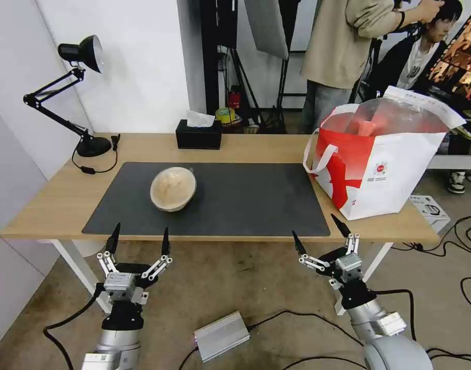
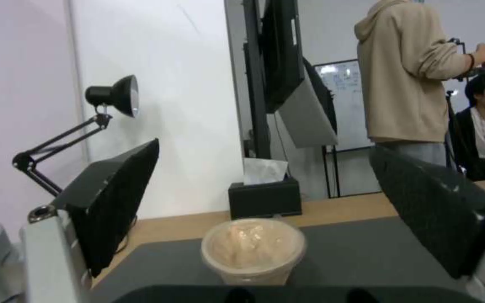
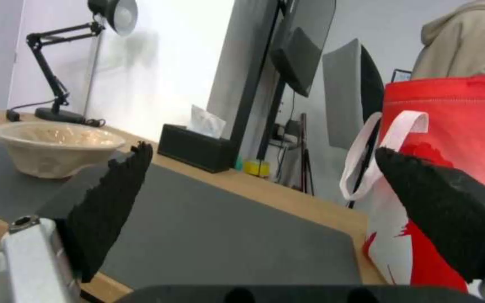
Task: Pick up the trash from the table and place it into the takeout bag.
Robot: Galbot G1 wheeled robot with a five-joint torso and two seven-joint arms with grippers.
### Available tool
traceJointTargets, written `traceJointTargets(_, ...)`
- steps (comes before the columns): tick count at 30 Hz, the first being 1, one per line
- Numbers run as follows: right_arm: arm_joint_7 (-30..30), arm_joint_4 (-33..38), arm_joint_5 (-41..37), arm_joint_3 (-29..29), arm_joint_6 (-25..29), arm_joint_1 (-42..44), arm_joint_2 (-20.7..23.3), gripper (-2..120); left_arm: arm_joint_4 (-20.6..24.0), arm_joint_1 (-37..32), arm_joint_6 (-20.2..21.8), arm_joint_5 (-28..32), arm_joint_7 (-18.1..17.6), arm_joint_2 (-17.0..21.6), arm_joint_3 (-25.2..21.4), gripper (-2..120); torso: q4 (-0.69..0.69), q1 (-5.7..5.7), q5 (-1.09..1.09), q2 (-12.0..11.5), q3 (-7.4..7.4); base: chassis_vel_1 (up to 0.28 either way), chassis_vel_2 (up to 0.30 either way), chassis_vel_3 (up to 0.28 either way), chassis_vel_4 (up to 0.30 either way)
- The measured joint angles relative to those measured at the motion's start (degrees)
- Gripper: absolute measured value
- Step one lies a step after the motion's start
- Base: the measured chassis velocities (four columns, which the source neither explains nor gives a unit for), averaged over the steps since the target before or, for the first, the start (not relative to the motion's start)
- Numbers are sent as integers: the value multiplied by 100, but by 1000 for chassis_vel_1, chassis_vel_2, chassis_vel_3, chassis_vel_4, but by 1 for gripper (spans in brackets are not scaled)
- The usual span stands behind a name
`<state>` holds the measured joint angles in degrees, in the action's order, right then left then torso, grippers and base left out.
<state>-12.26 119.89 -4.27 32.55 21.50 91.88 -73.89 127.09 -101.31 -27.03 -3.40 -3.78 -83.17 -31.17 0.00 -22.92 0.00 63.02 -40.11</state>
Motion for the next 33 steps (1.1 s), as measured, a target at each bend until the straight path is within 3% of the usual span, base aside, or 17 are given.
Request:
traceJointTargets(12, 0, 0, 0, -2, 1, -4, 3, 100, 115, 132, 271, 12, 0, 114, -126, 100, 1, 0, 0, 0, 0, 0, 0, 0, 0)
traceJointTargets(20, 1, 0, -1, -2, 1, -6, 4, 100, 156, 667, 719, -79, 86, 521, -106, 100, 0, -1, 0, 0, 0, 0, 0, 0, 0)
traceJointTargets(24, 2, 0, -2, -1, 1, -7, 4, 100, -62, 1039, 927, -123, 119, 943, -36, 100, 0, -1, -1, 0, 0, 0, 0, 0, 0)
traceJointTargets(33, 5, 1, -5, -1, 1, -7, 4, 100, -666, 1826, 1213, -316, 208, 1493, 192, 100, 0, -1, 0, 0, 0, 0, 0, 0, 0)
